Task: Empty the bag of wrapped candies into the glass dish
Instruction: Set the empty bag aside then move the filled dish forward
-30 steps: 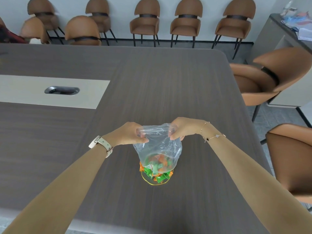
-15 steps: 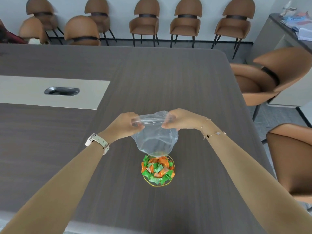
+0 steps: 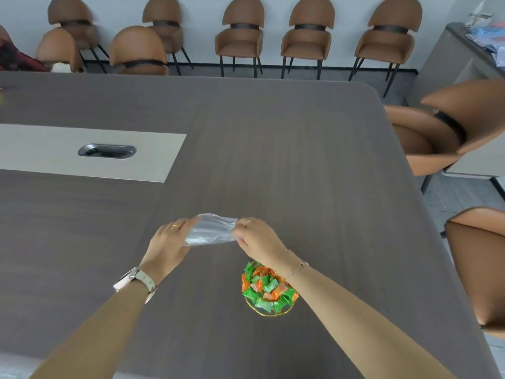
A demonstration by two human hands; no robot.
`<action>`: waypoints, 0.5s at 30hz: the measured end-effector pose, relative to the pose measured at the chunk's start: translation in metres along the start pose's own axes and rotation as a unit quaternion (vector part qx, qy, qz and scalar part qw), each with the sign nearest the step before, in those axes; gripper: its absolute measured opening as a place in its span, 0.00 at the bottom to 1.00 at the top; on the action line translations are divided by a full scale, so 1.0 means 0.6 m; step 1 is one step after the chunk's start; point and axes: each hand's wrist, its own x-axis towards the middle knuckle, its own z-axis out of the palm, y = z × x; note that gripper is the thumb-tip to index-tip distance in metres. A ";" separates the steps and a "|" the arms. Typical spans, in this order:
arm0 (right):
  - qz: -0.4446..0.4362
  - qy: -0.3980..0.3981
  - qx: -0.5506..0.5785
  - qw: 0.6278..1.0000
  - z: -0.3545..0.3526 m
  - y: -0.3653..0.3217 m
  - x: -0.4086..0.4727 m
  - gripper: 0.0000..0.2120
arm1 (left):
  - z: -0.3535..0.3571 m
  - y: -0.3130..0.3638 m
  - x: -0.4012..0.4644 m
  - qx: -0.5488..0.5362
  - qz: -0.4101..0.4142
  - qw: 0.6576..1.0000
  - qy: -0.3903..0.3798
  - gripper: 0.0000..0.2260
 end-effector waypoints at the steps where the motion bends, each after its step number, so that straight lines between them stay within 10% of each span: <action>1: -0.028 -0.027 -0.016 0.999 0.027 -0.009 -0.002 0.06 | 0.012 -0.013 -0.012 -0.002 -0.015 0.999 -0.039 0.35; 7: -0.167 -0.234 -0.131 0.949 0.195 -0.070 -0.056 0.03 | 0.106 -0.060 -0.108 0.149 0.002 0.934 -0.326 0.32; 15: -0.131 -0.330 -0.190 0.915 0.243 -0.098 -0.092 0.25 | 0.158 -0.086 -0.173 0.159 -0.028 0.901 -0.403 0.34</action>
